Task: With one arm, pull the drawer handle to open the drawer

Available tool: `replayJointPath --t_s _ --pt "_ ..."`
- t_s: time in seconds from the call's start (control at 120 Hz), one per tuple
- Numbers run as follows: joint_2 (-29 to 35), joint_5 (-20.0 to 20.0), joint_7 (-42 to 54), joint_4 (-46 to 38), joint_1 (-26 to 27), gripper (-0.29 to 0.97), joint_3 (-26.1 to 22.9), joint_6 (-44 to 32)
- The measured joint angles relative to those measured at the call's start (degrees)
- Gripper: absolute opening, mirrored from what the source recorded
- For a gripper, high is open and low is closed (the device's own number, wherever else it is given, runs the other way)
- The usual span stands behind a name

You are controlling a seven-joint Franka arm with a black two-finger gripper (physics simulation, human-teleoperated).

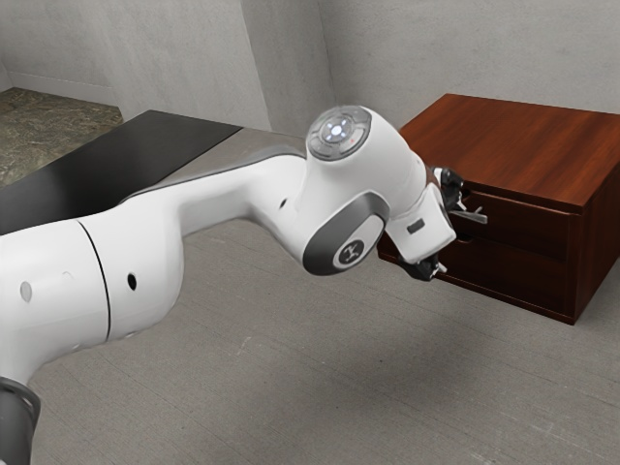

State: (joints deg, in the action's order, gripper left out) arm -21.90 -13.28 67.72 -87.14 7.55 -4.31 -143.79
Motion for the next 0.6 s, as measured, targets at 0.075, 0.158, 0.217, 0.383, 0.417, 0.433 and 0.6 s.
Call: replayJointPath --t_s 0.075,0.158,0.217,0.383,0.417,0.433,0.6 --pt "0.3 0.0 0.0 -0.5 0.0 0.68 0.0 0.0" --pt "0.6 0.0 0.0 -1.1 0.0 0.68 0.0 0.0" --pt "1.1 0.0 0.0 -1.7 0.0 0.68 0.0 0.0" --pt "3.4 -0.1 0.0 -4.5 0.0 0.66 0.0 0.1" --pt "4.0 -0.1 0.0 -5.4 0.0 0.67 0.0 0.1" --pt "4.3 -0.1 0.0 -5.7 0.0 0.66 0.0 0.1" --pt "7.4 -0.1 0.0 -9.8 0.1 0.68 0.0 0.0"
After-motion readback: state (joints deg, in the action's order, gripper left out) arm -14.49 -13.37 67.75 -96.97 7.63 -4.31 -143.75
